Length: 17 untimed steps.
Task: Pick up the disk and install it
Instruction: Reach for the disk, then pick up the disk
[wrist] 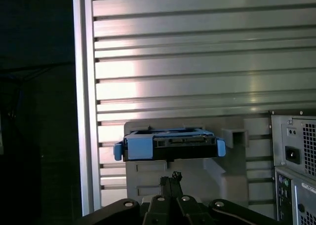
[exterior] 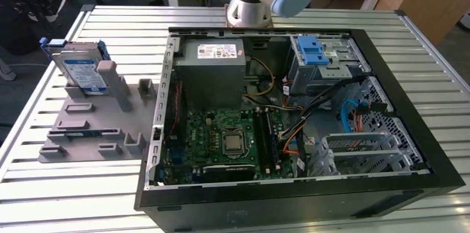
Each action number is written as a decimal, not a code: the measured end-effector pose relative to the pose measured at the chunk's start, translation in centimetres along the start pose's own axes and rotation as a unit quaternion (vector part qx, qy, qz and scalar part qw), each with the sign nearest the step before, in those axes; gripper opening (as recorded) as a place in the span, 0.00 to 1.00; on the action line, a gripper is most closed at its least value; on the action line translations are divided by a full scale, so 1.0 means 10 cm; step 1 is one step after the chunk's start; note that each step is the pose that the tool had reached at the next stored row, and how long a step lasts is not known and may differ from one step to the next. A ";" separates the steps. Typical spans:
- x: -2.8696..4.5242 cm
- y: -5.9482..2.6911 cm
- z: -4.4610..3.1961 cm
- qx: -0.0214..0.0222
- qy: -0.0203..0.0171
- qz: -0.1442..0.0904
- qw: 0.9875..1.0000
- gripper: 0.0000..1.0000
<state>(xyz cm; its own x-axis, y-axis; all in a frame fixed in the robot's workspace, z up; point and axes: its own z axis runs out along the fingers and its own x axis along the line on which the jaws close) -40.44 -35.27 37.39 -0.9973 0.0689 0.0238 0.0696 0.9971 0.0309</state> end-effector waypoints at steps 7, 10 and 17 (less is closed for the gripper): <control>0.062 -0.004 0.002 0.000 0.000 0.000 1.000 0.11; 0.070 -0.005 0.002 0.000 0.000 0.000 1.000 0.11; 0.074 -0.005 0.003 0.001 0.001 -0.022 1.000 0.11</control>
<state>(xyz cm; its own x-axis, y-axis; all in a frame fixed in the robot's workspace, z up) -41.18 -35.26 37.37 -0.9994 0.0249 0.0237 0.0256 0.9992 0.0307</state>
